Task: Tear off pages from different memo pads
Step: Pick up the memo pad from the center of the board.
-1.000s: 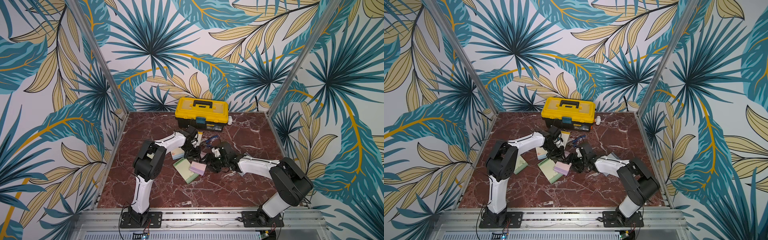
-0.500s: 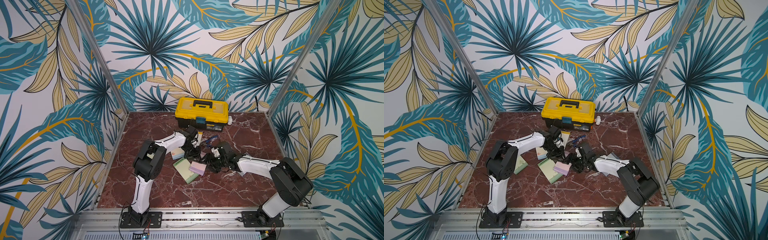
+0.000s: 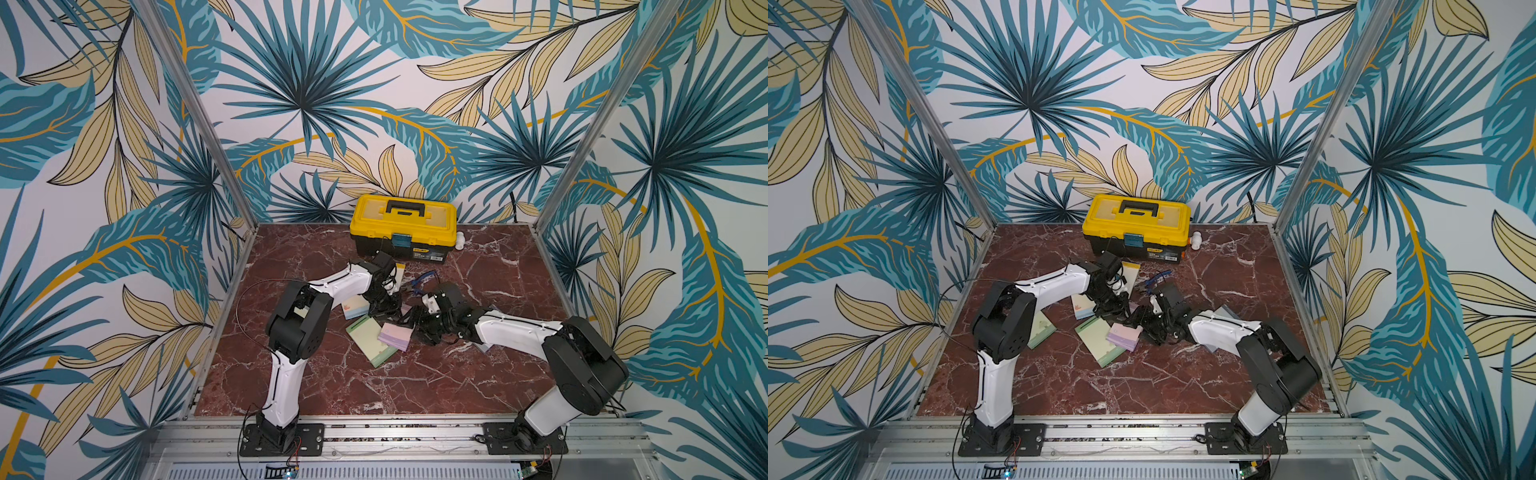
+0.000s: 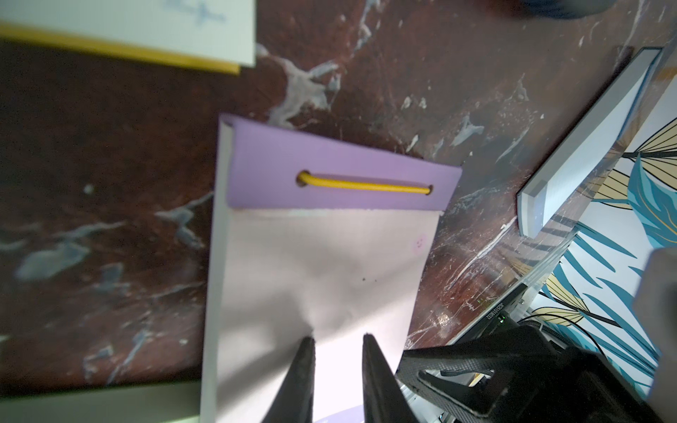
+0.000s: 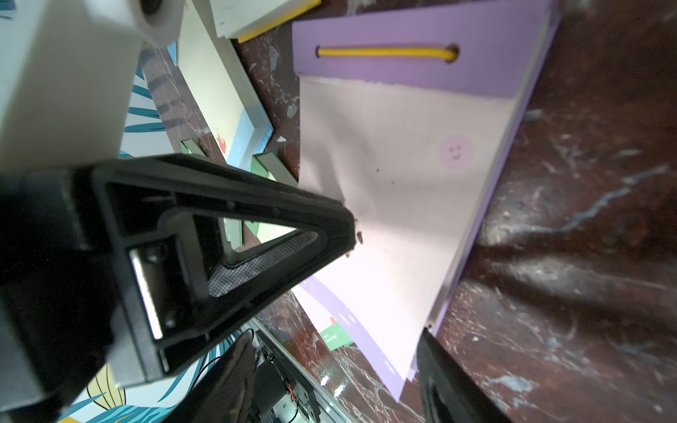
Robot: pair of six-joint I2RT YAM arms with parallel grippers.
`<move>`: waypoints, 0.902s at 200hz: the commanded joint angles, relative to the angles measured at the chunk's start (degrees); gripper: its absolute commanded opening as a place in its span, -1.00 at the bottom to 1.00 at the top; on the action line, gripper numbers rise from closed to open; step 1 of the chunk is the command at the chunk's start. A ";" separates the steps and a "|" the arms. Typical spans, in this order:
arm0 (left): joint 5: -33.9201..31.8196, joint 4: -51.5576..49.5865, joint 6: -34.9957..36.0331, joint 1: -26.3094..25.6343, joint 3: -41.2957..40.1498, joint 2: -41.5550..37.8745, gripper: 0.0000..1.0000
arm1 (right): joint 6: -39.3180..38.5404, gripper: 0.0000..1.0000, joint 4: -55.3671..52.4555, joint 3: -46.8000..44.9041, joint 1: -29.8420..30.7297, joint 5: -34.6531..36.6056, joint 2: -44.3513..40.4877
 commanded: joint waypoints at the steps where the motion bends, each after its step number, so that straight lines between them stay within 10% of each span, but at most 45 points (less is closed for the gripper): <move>1: -2.63 0.73 -0.12 -0.45 -1.65 0.57 -0.51 | -0.99 0.40 -0.39 1.31 0.77 -0.31 -1.48; 180: -2.82 0.84 -0.22 -0.59 -1.75 0.66 -0.51 | -2.94 0.41 -5.67 3.31 1.39 1.27 -1.54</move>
